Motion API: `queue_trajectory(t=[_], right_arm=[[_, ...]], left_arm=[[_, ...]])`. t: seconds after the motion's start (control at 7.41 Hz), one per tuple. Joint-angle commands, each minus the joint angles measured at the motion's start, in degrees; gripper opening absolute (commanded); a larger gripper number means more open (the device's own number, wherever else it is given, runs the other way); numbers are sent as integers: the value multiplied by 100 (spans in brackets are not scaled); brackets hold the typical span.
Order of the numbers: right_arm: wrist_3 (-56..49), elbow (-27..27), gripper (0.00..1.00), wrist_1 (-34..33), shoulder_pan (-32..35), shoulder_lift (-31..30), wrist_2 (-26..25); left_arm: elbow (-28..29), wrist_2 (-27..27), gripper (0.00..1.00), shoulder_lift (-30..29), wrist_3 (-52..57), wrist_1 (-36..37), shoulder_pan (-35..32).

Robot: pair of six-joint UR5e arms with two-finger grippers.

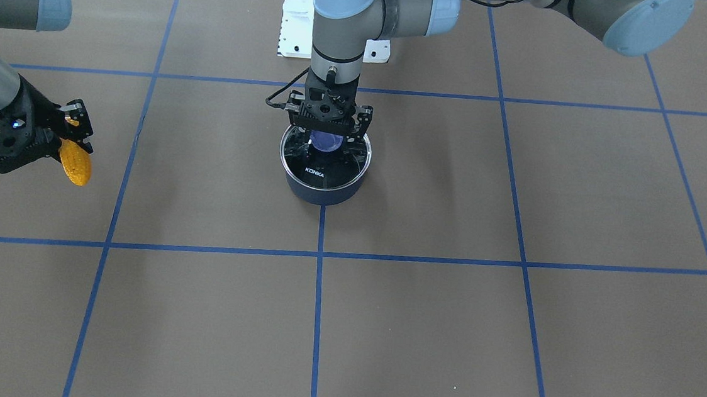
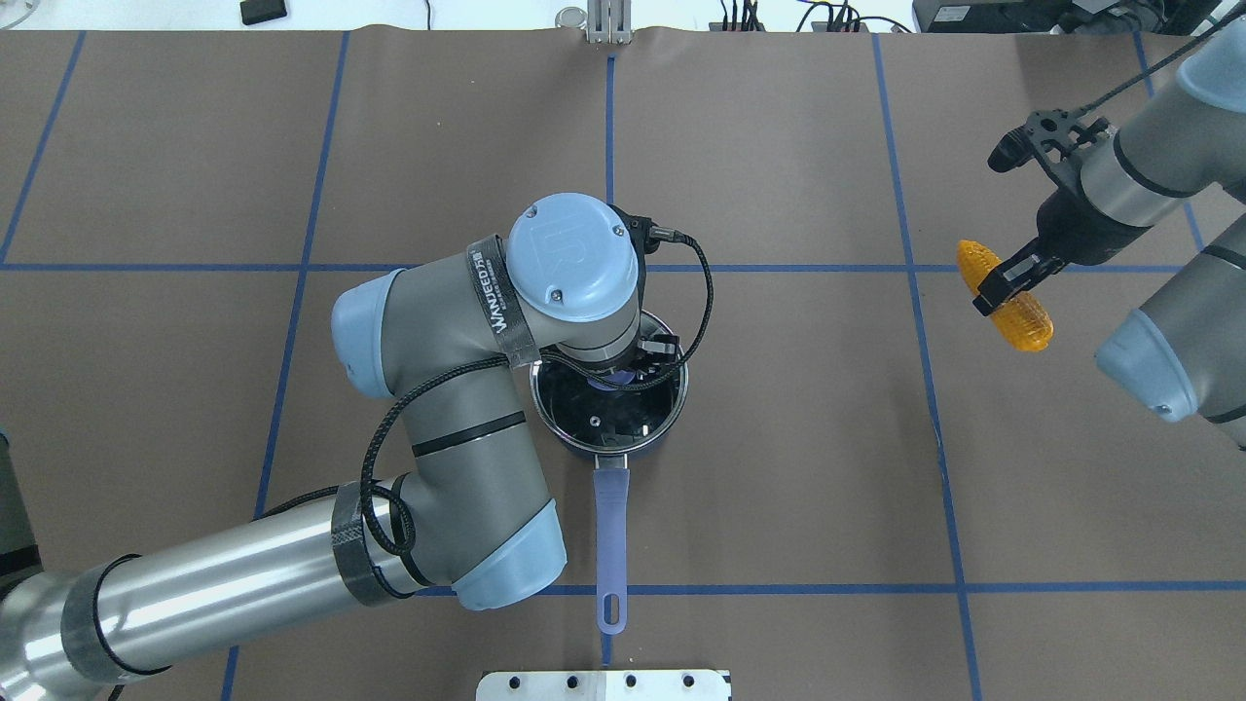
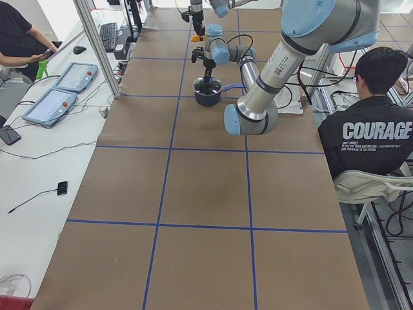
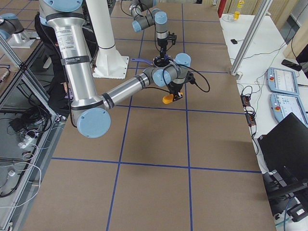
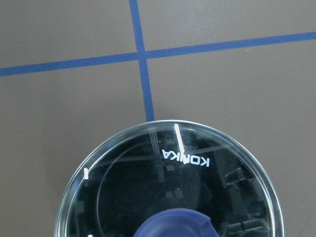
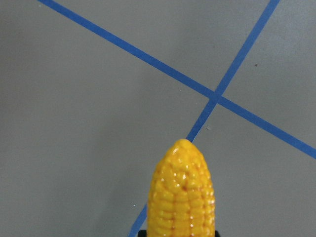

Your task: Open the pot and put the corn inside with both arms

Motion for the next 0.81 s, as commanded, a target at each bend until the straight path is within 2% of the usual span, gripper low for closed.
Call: queue_trajectory(t=[0.0,0.27,0.4,0.67], right_arm=[[0,5,37,-52,-9,41,9],[9,23,37,-865,-9,644,9],[35,5,37,-1218,-18,961,0],[210,-13,38,-1265,-97,1139,-17]], left_arm=[[-248,-38,71,9,261,279,-8],[-758,-38,69,88,517,711,-96],[-1108,-64,68,471,596,669,-105],[-1970,-73,68,1332,1245,590,-323]])
